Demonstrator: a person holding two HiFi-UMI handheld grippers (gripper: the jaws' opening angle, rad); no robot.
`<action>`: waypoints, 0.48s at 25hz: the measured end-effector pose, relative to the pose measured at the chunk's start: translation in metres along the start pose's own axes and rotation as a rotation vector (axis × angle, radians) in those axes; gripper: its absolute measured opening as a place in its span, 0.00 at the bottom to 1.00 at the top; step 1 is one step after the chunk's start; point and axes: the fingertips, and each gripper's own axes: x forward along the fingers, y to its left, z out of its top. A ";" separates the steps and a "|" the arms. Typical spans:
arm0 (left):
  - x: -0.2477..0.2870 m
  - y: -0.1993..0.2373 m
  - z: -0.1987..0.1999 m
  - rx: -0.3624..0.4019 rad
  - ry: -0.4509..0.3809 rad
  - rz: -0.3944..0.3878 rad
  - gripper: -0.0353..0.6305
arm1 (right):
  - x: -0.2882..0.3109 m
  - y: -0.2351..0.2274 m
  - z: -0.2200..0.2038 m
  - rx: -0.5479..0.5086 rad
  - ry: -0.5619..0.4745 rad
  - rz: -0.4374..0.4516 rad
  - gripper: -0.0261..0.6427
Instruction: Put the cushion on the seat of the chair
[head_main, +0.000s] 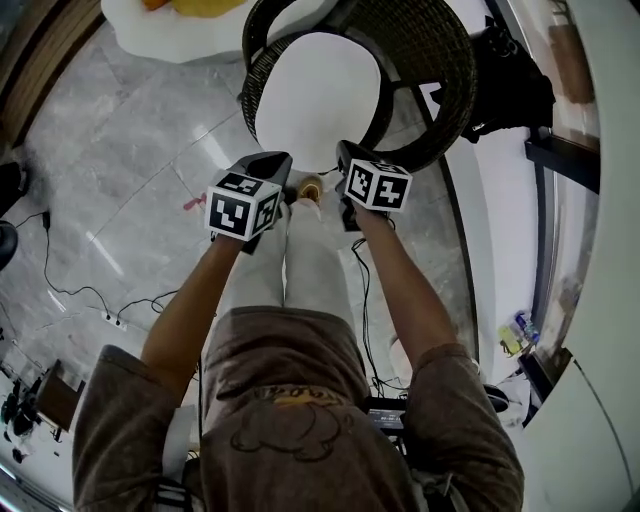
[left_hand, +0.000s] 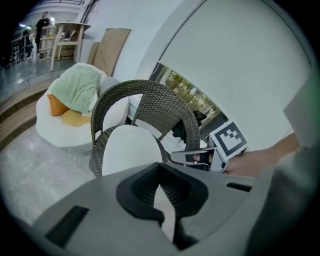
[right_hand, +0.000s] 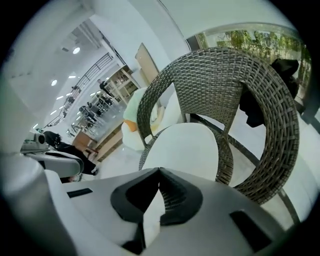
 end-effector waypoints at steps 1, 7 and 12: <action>-0.004 -0.002 0.003 0.000 -0.004 0.002 0.06 | -0.005 0.004 0.003 -0.004 -0.006 0.007 0.07; -0.029 -0.020 0.018 0.006 -0.022 0.014 0.06 | -0.037 0.024 0.014 -0.011 -0.030 0.027 0.07; -0.047 -0.038 0.026 0.013 -0.032 0.015 0.06 | -0.065 0.039 0.018 -0.010 -0.039 0.043 0.07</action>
